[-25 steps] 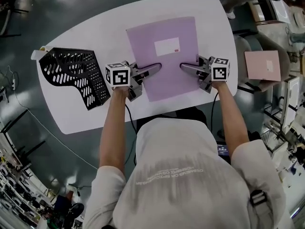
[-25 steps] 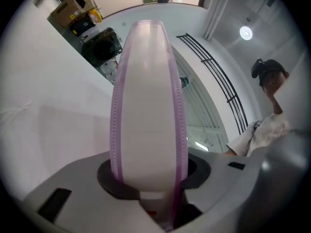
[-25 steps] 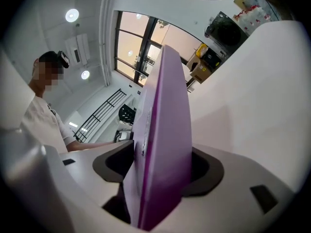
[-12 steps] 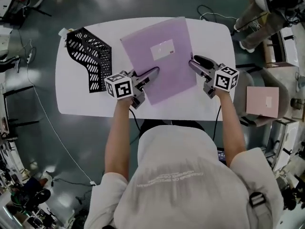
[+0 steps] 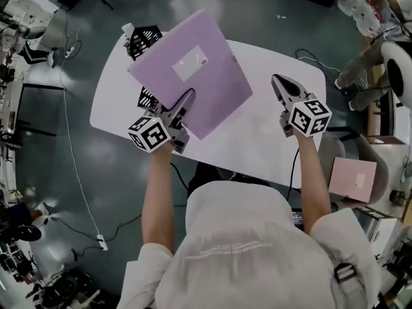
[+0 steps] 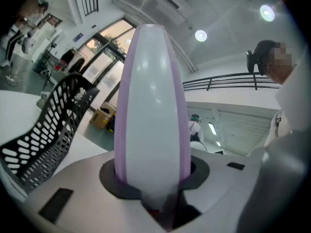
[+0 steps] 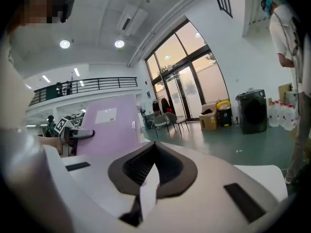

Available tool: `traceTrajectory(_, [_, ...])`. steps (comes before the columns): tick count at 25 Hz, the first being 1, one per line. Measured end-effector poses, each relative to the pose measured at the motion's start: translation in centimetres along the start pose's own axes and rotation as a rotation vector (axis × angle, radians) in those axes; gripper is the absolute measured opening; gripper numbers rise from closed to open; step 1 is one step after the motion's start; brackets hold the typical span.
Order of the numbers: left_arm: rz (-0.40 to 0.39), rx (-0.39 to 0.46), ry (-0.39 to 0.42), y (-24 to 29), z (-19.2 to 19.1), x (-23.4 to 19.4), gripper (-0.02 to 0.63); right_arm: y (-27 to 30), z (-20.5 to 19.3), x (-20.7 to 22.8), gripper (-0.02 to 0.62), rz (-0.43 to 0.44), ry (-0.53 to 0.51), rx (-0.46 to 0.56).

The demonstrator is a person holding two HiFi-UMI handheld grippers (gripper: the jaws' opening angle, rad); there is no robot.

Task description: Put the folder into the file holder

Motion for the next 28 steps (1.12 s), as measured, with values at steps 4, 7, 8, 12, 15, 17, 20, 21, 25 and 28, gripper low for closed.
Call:
traceTrajectory(4, [0.124,0.124,0.084,-4.3,4.8,0.1,0.16,2.0,1.5,-3.6,0.025,0.057,-0.074,-0.008])
traceTrajectory(7, [0.216,0.2,0.142,-7.3,8.1,0.1,0.16,3.3,2.2,-5.8,0.024,0.092,-0.115,-0.022])
traceTrajectory(8, [0.243,0.222,0.159,-8.2,9.0,-0.1,0.16,3.7,2.5,-6.6,0.025,0.104,-0.122,-0.021])
traceTrajectory(12, [0.35,0.301,0.204,-11.8,12.3,-1.7,0.16,5.7,3.4,-9.5,0.023,0.144,-0.144,-0.01])
traceTrajectory(15, [0.402,0.331,0.257,-13.7,14.2,-2.6,0.16,7.2,3.9,-11.3,0.025,0.165,-0.17,-0.014])
traceTrajectory(17, [0.43,0.342,0.302,-14.5,15.4,-3.0,0.16,8.0,4.1,-12.3,0.023,0.175,-0.18,-0.015])
traceTrajectory(20, [0.47,0.358,0.363,-15.2,16.8,-3.8,0.16,9.2,4.3,-13.7,0.023,0.186,-0.19,-0.018])
traceTrajectory(21, [0.473,0.368,0.374,-15.3,17.2,-4.0,0.16,9.5,4.3,-14.1,0.023,0.188,-0.194,-0.019])
traceTrajectory(25, [0.437,0.432,0.403,-16.0,18.7,-4.0,0.16,10.4,4.3,-15.3,0.023,0.187,-0.205,-0.025])
traceTrajectory(28, [0.43,0.474,0.413,-16.7,20.0,-4.2,0.16,11.0,4.2,-15.8,0.024,0.179,-0.197,-0.028])
Point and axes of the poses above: the fingertips, and each gripper's own axes: y forward along the fingers, x to its right, z out of its top, the point moved 4 cm from there along -y, backward along the fingers, and after that the axes turned 3 degrees about y, right-handed, at the moved point
